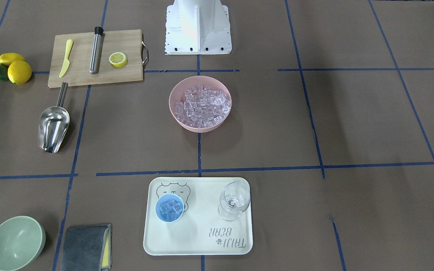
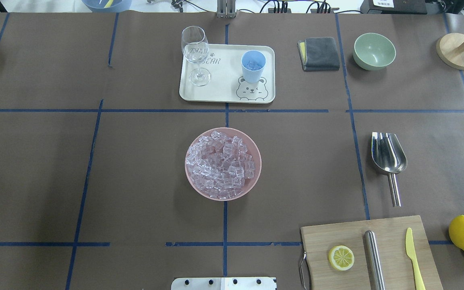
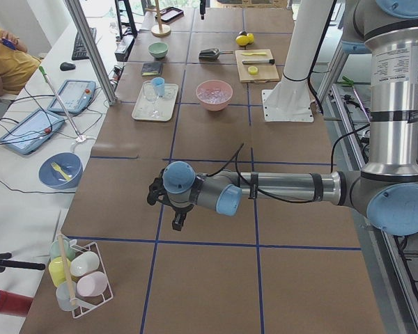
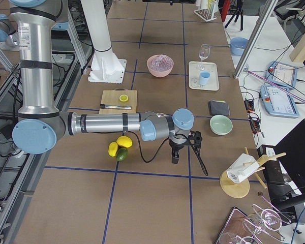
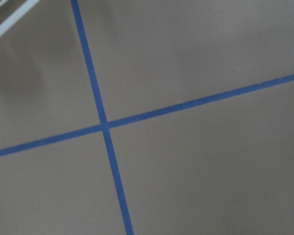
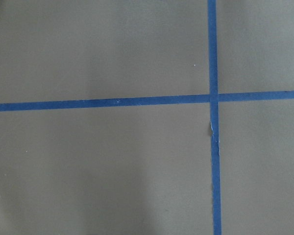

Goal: Put ice in cup with scoop

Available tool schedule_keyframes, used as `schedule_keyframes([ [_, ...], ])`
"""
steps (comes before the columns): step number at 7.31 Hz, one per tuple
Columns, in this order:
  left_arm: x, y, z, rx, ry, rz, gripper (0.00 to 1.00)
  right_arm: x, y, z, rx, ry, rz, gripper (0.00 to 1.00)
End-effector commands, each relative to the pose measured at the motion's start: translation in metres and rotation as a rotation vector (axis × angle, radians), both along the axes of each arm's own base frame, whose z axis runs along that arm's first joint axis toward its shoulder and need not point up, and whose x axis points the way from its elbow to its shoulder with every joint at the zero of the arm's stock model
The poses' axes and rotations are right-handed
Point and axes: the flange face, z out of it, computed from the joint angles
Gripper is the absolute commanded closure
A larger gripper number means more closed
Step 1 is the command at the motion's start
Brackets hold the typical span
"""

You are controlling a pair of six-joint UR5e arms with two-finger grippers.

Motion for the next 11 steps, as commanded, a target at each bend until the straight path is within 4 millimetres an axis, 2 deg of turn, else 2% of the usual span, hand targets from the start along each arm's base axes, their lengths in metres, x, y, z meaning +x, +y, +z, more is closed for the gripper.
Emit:
schedule_keyframes([
  [1,-0.045,-0.002,-0.001,0.02,-0.181,-0.122,0.0,0.005,-0.003,0.004,-0.001,0.007,0.009,0.0],
  [2,-0.05,-0.007,-0.001,-0.091,-0.24,-0.121,0.0,0.007,-0.004,0.01,-0.004,0.029,0.01,0.0],
  [3,-0.049,-0.014,-0.009,-0.12,-0.245,-0.114,0.0,0.005,-0.004,0.01,-0.004,0.025,0.01,0.0],
  [5,-0.047,-0.01,-0.011,-0.131,-0.213,-0.107,0.0,0.005,-0.007,0.01,-0.001,0.024,0.009,0.0],
  [6,-0.044,-0.009,-0.005,-0.14,-0.191,-0.101,0.0,0.003,-0.015,0.001,0.007,0.015,0.009,0.0],
  [8,-0.043,-0.013,-0.008,-0.135,-0.189,-0.099,0.0,-0.014,-0.013,-0.001,-0.016,0.019,-0.03,0.0],
  [10,-0.038,-0.01,-0.008,-0.155,-0.114,-0.083,0.0,-0.017,-0.014,-0.011,-0.043,0.003,-0.059,0.0],
  [11,-0.038,-0.01,-0.011,-0.15,-0.112,-0.083,0.0,-0.004,-0.019,-0.02,-0.043,0.009,-0.103,0.0],
])
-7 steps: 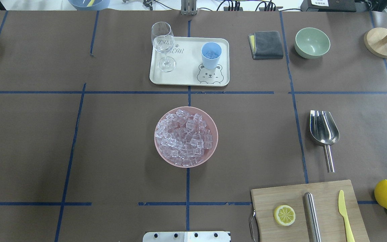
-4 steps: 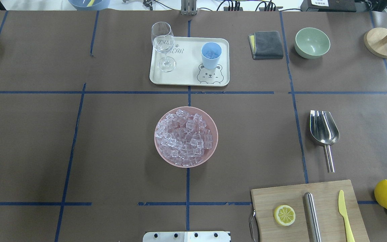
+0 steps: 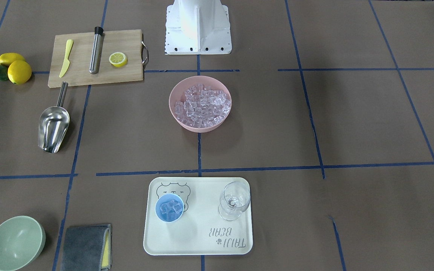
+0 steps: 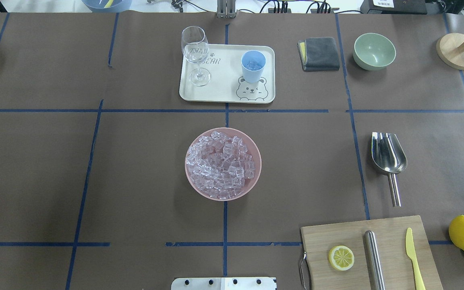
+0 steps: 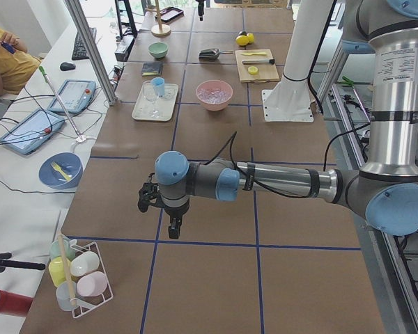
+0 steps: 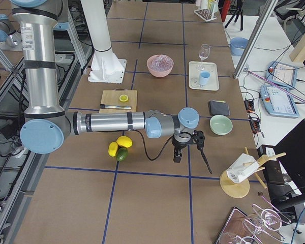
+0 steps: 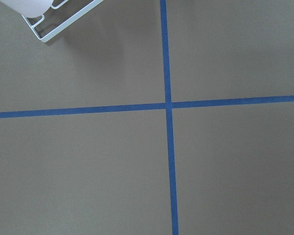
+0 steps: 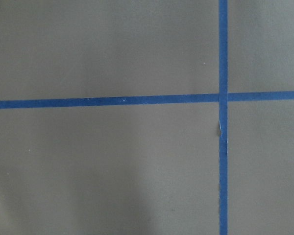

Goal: Put ice in cup with scoop

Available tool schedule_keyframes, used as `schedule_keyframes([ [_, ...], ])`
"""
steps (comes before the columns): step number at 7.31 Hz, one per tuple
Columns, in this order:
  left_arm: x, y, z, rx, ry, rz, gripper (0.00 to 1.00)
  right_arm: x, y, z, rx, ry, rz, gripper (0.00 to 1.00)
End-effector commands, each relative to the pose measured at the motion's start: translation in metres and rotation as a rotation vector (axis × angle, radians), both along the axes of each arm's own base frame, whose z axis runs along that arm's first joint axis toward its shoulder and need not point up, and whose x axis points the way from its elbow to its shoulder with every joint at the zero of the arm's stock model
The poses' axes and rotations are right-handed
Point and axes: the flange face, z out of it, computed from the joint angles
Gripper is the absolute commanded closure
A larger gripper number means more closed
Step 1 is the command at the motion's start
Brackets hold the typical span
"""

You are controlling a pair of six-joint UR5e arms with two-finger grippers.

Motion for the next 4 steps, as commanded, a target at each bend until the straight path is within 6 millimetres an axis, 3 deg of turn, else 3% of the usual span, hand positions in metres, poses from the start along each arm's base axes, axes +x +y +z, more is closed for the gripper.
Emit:
schedule_keyframes([
  [1,0.002,-0.001,-0.003,0.003,0.017,0.004,0.0,0.028,-0.019,-0.027,0.001,0.007,-0.069,0.0],
  [4,0.002,-0.009,-0.005,0.007,0.004,0.005,0.0,0.04,-0.009,-0.011,-0.029,0.02,-0.051,0.0],
])
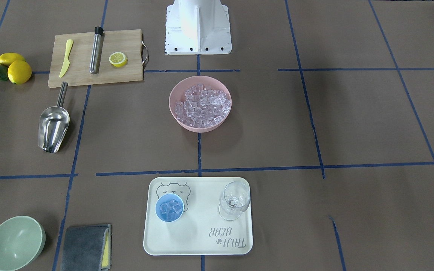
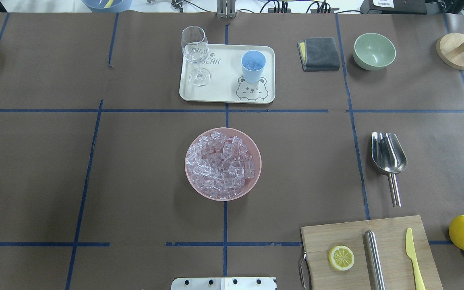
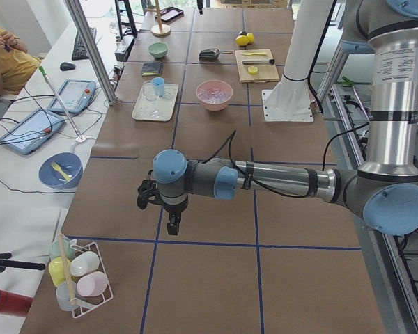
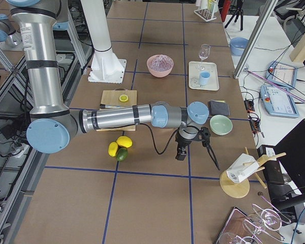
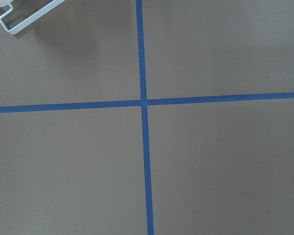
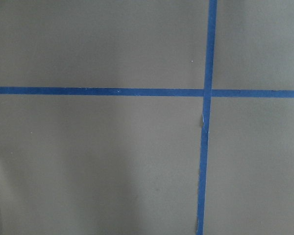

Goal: Put ice in cup with scoop

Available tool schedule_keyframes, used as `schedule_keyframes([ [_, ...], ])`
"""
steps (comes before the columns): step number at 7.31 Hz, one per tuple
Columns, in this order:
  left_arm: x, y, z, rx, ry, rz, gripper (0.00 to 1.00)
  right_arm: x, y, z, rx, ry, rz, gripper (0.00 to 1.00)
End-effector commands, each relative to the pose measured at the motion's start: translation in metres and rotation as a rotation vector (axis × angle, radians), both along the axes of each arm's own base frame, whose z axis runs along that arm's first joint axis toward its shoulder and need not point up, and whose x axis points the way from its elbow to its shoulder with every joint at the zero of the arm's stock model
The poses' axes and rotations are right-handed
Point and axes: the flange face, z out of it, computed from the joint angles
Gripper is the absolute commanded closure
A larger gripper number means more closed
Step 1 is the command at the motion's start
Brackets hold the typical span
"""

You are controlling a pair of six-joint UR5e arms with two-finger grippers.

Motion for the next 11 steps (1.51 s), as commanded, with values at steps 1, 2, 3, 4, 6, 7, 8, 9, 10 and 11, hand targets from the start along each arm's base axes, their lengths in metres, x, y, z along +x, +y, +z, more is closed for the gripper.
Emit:
schedule_keyframes([
  [1,-0.002,-0.001,0.001,-0.004,-0.002,-0.004,0.0,0.009,0.004,0.006,-0.02,0.005,0.019,0.0],
  [2,-0.004,-0.001,-0.003,-0.033,-0.003,-0.007,0.0,0.008,0.004,0.006,-0.021,0.007,0.018,0.0],
  [3,-0.004,0.002,0.002,-0.083,-0.006,-0.007,0.0,0.009,0.005,0.008,-0.016,0.008,0.02,0.0],
  [4,-0.005,0.002,0.002,-0.082,-0.006,-0.009,0.0,0.009,0.006,0.01,-0.012,0.011,0.021,0.0],
  [6,-0.007,0.002,-0.016,-0.039,-0.027,-0.008,0.0,0.01,0.008,0.013,0.002,0.009,0.032,0.0],
  [7,-0.009,0.005,-0.009,0.012,-0.062,0.05,0.0,0.01,0.008,0.012,0.003,0.01,0.032,0.0],
  [8,-0.01,0.005,-0.011,0.033,-0.065,0.089,0.0,0.01,0.007,0.012,0.004,0.012,0.033,0.0],
  [9,-0.012,0.008,-0.007,-0.028,-0.066,0.092,0.0,0.014,0.006,0.011,0.004,0.01,0.042,0.0],
  [10,-0.011,0.006,-0.005,-0.031,-0.065,0.097,0.0,0.014,0.006,0.012,0.002,0.011,0.042,0.0],
  [11,-0.011,0.005,-0.01,-0.024,-0.063,0.095,0.0,0.014,0.006,0.012,0.003,0.01,0.041,0.0],
])
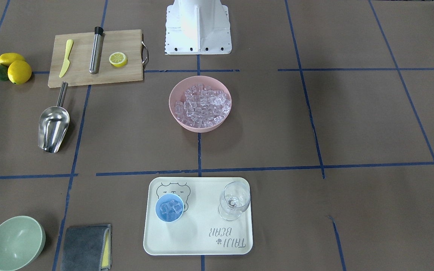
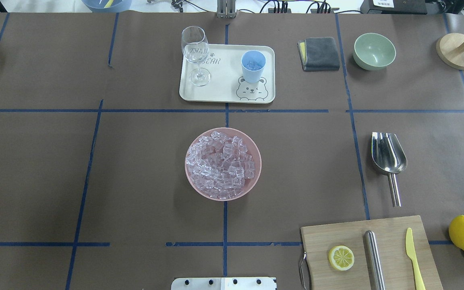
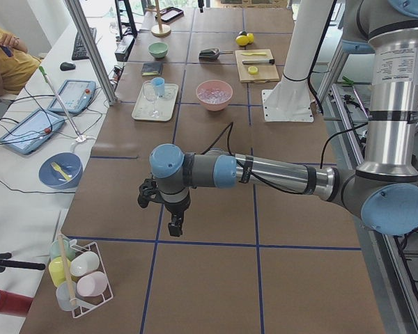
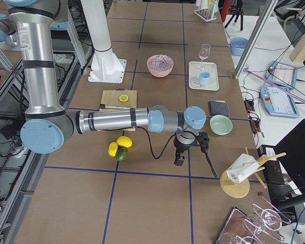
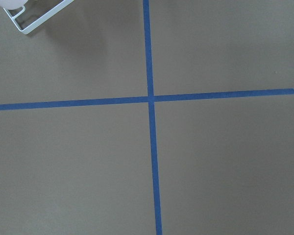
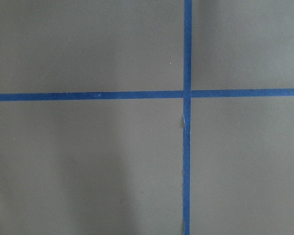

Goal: Put ice in cup with scoop

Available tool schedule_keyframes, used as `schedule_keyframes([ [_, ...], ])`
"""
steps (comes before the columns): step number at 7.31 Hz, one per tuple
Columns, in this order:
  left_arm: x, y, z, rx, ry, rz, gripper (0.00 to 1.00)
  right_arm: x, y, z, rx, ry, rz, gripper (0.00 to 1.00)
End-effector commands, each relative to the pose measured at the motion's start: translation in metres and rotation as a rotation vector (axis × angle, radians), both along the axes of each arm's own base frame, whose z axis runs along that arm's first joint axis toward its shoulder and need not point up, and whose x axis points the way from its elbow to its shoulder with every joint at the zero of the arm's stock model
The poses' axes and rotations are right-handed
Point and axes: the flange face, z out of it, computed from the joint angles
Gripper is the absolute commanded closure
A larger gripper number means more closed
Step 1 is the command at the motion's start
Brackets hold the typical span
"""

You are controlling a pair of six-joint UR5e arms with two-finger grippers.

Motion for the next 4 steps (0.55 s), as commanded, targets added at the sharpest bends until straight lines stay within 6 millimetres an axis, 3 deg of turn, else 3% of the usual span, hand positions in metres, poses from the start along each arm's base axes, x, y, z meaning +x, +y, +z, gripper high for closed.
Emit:
schedule_keyframes([
  [1,-0.0019,-0.0018,-0.0043,0.003,0.001,0.0,0.0,0.0006,-0.0002,-0.0005,0.002,0.001,0.0,0.0],
  [4,-0.0024,-0.007,-0.0098,0.014,0.004,-0.002,0.0,0.0013,-0.003,-0.0028,0.064,0.008,0.009,0.0],
])
